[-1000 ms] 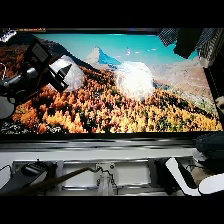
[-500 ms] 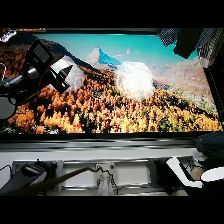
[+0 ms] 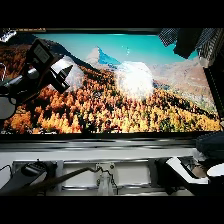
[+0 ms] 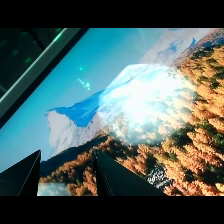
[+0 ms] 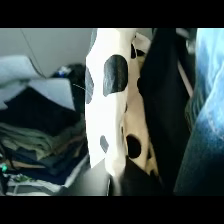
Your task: Fold the clothes and pants, and hang the long-sleeved shirts on hangers.
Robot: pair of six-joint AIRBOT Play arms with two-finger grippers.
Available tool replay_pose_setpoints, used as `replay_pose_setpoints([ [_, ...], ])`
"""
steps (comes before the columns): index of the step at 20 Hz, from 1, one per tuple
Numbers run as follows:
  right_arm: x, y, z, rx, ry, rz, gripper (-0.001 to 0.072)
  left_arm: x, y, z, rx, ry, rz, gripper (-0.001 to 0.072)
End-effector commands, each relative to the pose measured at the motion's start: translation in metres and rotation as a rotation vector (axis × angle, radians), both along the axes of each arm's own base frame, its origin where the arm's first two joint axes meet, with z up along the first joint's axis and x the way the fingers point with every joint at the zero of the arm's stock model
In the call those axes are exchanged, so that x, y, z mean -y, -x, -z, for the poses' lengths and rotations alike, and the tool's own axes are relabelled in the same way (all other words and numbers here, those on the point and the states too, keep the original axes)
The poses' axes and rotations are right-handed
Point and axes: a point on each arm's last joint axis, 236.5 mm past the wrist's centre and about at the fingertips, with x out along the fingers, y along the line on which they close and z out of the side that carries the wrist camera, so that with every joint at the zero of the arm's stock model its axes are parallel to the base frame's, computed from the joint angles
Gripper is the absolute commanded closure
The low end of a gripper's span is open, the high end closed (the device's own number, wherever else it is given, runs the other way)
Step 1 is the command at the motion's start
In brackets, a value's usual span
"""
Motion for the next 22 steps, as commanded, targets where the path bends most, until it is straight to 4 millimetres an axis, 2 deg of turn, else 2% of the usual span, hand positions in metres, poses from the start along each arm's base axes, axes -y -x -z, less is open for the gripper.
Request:
replay_pose_setpoints([
  [1,0.002,-0.001,0.000,-0.016,0.010,-0.003,0.0206,0.000,0.000,0.000,0.000,0.000,0.001,0.0384],
  [2,0.000,-0.002,-0.016,0.006,0.069,-0.009,0.0111,0.000,0.000,0.000,-0.001,-0.001,0.001,0.0384],
  [4,-0.013,-0.002,-0.070,0.082,0.266,-0.029,0.0123,0.000,0.000,0.000,0.000,0.000,0.000,0.0384],
  [6,-0.038,0.003,-0.125,0.167,0.467,-0.052,0.0123,0.000,0.000,0.000,0.000,-0.001,0.001,0.0384],
  [7,-0.050,0.004,-0.145,0.220,0.526,-0.075,0.0123,0.000,0.000,0.000,0.000,-0.001,0.001,0.0384],
  [8,-0.060,0.001,-0.155,0.290,0.535,-0.117,0.0122,-0.001,-0.001,0.001,0.004,-0.010,-0.001,0.0384],
  [10,-0.074,-0.017,-0.160,0.446,0.470,-0.240,0.0122,-0.008,-0.004,0.003,0.036,-0.085,-0.010,0.0384],
  [12,-0.096,-0.049,-0.155,0.559,0.361,-0.394,0.0122,-0.013,-0.007,0.004,0.044,-0.102,-0.025,0.0384],
  [13,-0.109,-0.069,-0.150,0.575,0.307,-0.472,0.0123,-0.013,-0.009,0.003,0.016,-0.044,-0.050,0.0384],
  [16,-0.178,-0.149,-0.120,0.438,0.207,-0.763,0.0123,-0.014,-0.017,0.013,-0.159,0.215,-0.160,0.0384],
  [19,-0.268,-0.218,-0.071,0.220,0.151,-1.067,0.0125,-0.018,-0.021,0.019,-0.262,0.359,-0.233,0.0384],
  [20,-0.295,-0.233,-0.052,0.164,0.123,-1.151,0.0135,-0.019,-0.021,0.019,-0.286,0.399,-0.251,0.0384],
  [22,-0.342,-0.258,0.000,0.027,0.028,-1.290,0.0143,-0.021,-0.021,0.019,-0.360,0.529,-0.304,0.0384],
])
